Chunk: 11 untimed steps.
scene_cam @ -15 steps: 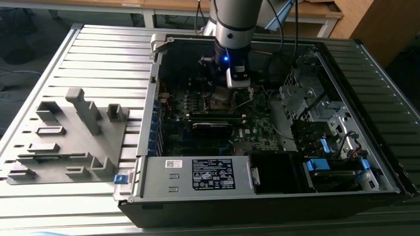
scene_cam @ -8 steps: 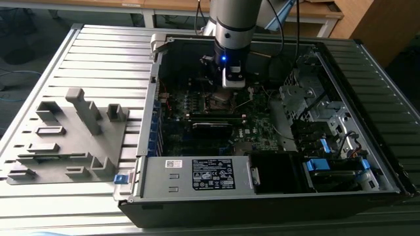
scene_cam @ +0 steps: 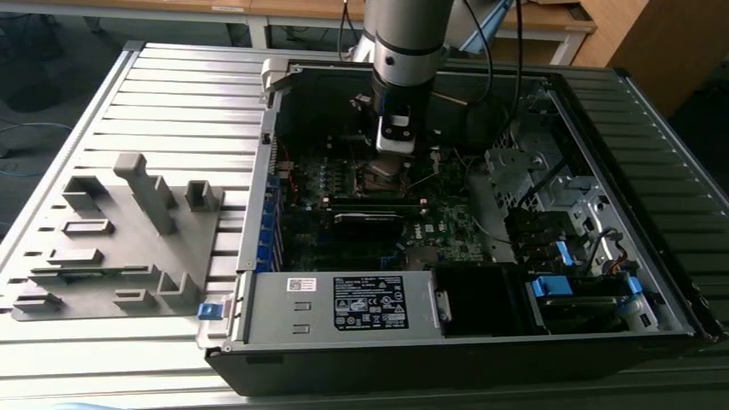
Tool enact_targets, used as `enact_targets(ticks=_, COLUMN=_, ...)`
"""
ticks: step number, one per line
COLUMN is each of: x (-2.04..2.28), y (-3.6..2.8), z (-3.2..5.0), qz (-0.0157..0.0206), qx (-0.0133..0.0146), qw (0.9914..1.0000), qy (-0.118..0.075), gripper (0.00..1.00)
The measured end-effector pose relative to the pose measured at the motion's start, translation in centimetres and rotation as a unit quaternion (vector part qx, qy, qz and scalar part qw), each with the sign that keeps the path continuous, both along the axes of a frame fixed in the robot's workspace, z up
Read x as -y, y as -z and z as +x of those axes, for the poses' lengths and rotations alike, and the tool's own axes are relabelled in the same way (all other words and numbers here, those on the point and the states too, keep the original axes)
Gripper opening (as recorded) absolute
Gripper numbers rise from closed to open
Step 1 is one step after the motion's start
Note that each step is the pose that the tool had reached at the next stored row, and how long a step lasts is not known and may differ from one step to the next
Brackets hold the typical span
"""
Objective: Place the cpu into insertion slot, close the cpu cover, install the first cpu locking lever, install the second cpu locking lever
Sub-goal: 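Place the cpu into insertion slot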
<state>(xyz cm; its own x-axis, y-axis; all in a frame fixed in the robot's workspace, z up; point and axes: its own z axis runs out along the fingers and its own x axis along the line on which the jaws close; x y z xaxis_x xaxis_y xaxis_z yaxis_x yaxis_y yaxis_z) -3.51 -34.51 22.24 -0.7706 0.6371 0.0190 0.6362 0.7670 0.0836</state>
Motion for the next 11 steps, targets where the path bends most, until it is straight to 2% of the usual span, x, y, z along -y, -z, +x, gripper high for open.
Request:
enact_targets(ticks=3, x=0.00, y=0.04, z=0.00, qz=0.0000, qx=0.0000, qw=0.99962, qy=0.028, gripper=0.54)
enact_targets(ticks=7, x=0.00, y=0.09, z=0.00, qz=0.0000, qx=0.0000, qw=0.99799, qy=0.063, gripper=0.54)
enact_targets(ticks=11, x=0.00, y=0.09, z=0.00, qz=0.0000, qx=0.0000, qw=0.99780, qy=0.066, gripper=0.54)
